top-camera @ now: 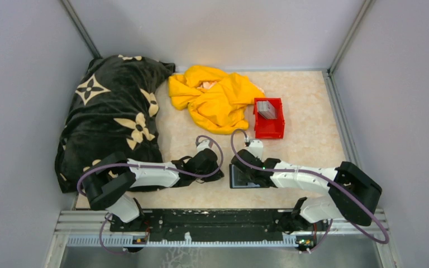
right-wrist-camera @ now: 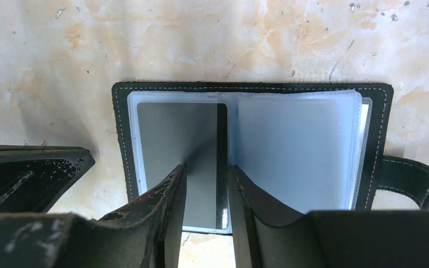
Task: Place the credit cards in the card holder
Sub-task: Insert the credit card into the card holder, then move the card holder to the center of the board, then pick up the credit card from the storage box.
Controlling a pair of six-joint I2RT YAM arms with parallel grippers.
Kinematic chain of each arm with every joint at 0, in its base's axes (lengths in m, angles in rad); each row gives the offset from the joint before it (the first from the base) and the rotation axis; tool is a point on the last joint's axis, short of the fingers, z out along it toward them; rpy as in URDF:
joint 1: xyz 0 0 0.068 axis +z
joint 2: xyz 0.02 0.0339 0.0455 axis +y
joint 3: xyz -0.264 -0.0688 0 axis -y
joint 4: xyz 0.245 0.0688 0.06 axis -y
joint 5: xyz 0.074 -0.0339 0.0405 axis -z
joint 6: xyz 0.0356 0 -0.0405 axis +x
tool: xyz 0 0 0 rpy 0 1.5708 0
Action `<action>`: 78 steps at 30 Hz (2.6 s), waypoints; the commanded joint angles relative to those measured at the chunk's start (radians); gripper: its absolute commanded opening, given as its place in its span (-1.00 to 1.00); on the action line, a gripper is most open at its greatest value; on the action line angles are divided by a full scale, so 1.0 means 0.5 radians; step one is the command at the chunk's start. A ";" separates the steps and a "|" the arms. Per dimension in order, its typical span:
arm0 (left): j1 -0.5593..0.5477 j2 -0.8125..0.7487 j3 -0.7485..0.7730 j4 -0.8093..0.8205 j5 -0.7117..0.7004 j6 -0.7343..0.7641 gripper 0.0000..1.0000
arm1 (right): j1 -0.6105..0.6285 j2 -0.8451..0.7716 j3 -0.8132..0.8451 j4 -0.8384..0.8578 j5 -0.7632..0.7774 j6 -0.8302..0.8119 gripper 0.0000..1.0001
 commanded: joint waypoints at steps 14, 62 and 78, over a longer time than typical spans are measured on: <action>-0.018 0.187 -0.106 -0.474 0.045 0.100 -0.86 | 0.012 0.090 0.022 0.105 -0.050 -0.004 -0.50; 0.324 -0.719 0.026 -1.152 -0.357 0.085 -0.83 | 0.002 0.763 0.814 0.565 -0.321 -0.367 -0.29; 0.377 -0.766 0.166 -0.882 -0.273 0.349 0.49 | -0.161 0.290 1.005 0.217 -0.061 -0.658 0.01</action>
